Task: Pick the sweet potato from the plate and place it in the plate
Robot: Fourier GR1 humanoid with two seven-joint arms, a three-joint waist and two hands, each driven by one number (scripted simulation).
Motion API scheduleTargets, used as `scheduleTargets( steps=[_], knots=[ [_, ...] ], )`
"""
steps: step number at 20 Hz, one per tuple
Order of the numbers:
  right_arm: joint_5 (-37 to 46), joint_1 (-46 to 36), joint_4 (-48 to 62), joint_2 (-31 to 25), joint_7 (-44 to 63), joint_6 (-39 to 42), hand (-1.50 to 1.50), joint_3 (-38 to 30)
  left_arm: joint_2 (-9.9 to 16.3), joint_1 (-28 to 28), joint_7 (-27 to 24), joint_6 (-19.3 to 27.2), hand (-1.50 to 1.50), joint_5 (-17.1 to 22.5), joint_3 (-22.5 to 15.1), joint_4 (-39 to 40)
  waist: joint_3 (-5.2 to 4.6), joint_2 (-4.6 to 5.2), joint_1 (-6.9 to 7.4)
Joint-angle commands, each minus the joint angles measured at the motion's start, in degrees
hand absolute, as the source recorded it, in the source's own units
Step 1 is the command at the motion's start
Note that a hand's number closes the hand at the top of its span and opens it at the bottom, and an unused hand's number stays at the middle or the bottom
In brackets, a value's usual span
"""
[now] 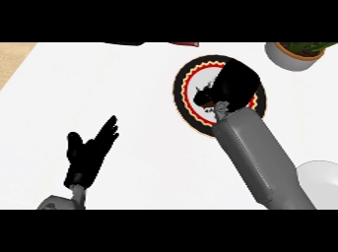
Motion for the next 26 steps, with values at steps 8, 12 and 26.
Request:
scheduleTargets(
  steps=[8, 12, 26],
  knots=[
    [20.8, -13.8, 3.1, 1.5, 16.1, -13.2, 1.50, -5.1, -1.1, -1.3, 0.2, -0.3, 0.00, -0.8, -1.7, 0.5, 0.03, 0.55, 0.43],
    [26.5, -14.6, 3.2, 1.5, 18.6, -16.5, 1.50, -8.1, -0.2, -1.4, 0.0, -0.3, 0.00, -1.1, -1.1, 0.7, 0.24, 0.87, -0.03],
    [47.0, -7.5, 0.2, 1.6, 18.7, -24.6, 1.50, -18.3, 0.0, -1.2, 0.1, 1.2, 0.00, -0.6, 1.3, 1.3, 0.53, 0.26, -3.53]
  ],
)
